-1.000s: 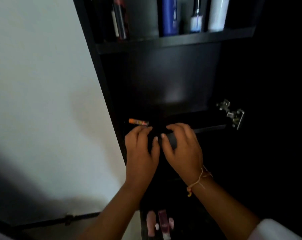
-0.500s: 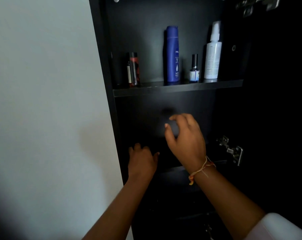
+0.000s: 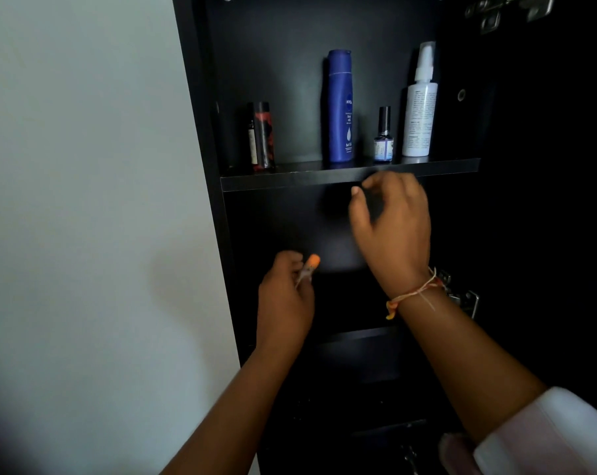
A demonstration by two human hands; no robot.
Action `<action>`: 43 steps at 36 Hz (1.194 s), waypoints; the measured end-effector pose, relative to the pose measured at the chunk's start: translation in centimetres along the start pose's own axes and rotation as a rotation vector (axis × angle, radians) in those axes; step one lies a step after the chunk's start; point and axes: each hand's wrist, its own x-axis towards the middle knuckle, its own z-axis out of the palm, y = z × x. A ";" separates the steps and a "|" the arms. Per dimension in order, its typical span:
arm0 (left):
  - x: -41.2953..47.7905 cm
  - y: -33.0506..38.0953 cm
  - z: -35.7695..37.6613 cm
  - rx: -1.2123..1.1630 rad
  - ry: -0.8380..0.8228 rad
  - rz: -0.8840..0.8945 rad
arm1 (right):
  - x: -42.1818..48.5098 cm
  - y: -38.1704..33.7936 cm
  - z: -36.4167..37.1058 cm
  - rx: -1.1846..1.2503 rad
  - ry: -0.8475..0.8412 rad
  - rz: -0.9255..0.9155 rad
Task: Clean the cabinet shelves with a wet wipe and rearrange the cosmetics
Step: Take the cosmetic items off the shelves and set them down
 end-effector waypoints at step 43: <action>-5.8 1.7 -1.6 -0.754 -0.211 -0.324 | -10.4 1.9 -4.1 0.374 -0.336 0.394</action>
